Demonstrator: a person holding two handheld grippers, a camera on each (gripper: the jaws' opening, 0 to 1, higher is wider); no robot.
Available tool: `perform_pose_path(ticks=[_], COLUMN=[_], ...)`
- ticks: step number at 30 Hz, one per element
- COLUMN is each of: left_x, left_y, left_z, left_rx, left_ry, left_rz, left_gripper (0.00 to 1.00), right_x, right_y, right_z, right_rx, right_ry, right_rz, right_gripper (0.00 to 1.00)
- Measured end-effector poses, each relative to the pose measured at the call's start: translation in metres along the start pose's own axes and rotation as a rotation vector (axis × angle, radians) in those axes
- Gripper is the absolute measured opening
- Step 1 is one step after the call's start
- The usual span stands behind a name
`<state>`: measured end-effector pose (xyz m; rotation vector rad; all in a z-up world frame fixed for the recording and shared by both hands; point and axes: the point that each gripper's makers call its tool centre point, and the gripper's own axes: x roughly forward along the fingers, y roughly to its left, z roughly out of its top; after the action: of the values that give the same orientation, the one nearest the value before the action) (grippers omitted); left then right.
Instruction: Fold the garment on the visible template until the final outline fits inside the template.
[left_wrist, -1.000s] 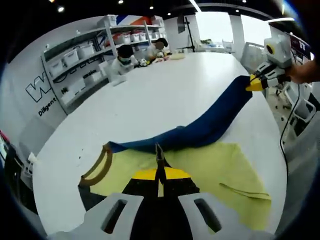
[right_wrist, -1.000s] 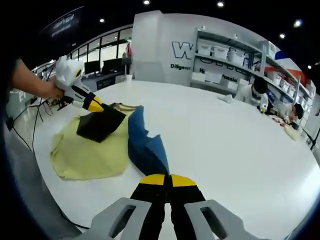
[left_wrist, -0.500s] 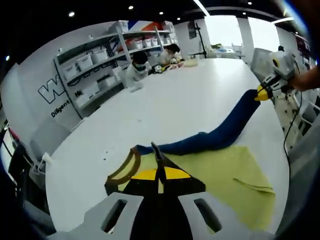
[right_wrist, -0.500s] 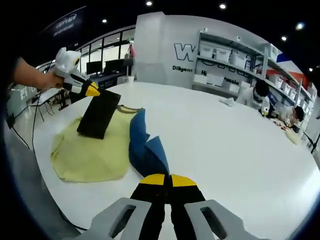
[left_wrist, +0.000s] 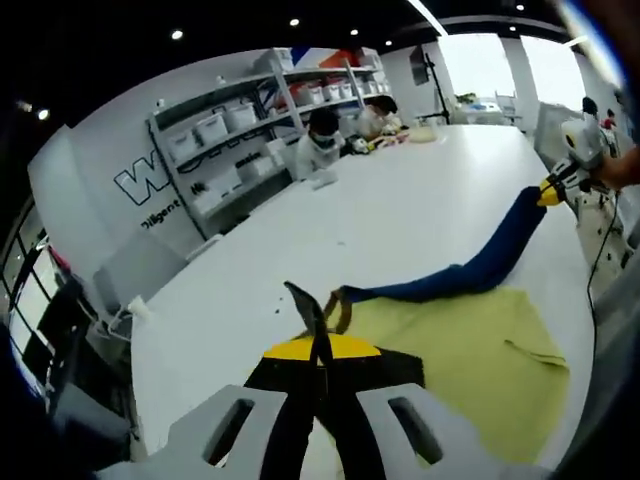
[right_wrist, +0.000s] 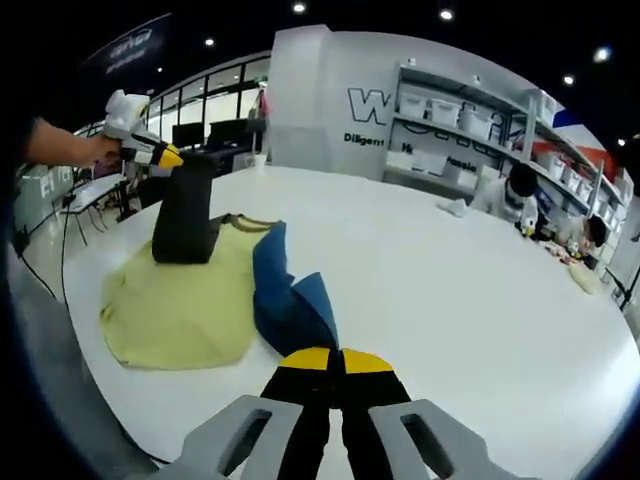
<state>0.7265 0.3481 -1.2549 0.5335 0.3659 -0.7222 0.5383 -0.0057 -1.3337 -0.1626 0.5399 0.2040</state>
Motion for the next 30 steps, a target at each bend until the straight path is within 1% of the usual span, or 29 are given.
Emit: perform_pose_path(ticks=[2, 3, 6, 14, 19, 22, 24, 26, 30], left_x=[-0.007, -0.008, -0.019, -0.050, -0.069, -0.080, -0.084, -0.090, -0.098], left_y=[0.011, 0.013, 0.027, 0.052, 0.074, 0.092, 0.098, 0.105, 0.114], left_z=[-0.003, -0.004, -0.008, -0.012, -0.013, -0.016, -0.019, -0.021, -0.023], left_rx=[-0.010, -0.010, -0.012, -0.020, -0.015, -0.028, -0.044, -0.024, -0.022], left_ry=[0.000, 0.001, 0.003, -0.002, -0.003, -0.002, 0.004, 0.007, 0.008], left_rz=[0.021, 0.025, 0.056, 0.123, 0.171, 0.209, 0.218, 0.237, 0.258], left_gripper=[0.03, 0.03, 0.03, 0.03, 0.03, 0.03, 0.03, 0.03, 0.03], right_x=[0.000, 0.000, 0.000, 0.002, 0.002, 0.002, 0.002, 0.003, 0.003], right_y=[-0.001, -0.001, -0.002, 0.001, 0.003, 0.003, 0.003, 0.003, 0.003], right_z=[0.002, 0.002, 0.005, 0.008, 0.011, 0.012, 0.013, 0.014, 0.018], right_rx=[-0.002, -0.002, 0.003, -0.012, -0.017, -0.018, -0.017, -0.017, -0.026], right_ry=[-0.001, 0.000, -0.004, -0.009, -0.016, -0.020, -0.020, -0.023, -0.030], right_rz=[0.001, 0.001, 0.000, 0.002, 0.006, 0.006, 0.005, 0.006, 0.009], right_gripper=[0.00, 0.00, 0.00, 0.00, 0.00, 0.00, 0.00, 0.00, 0.00])
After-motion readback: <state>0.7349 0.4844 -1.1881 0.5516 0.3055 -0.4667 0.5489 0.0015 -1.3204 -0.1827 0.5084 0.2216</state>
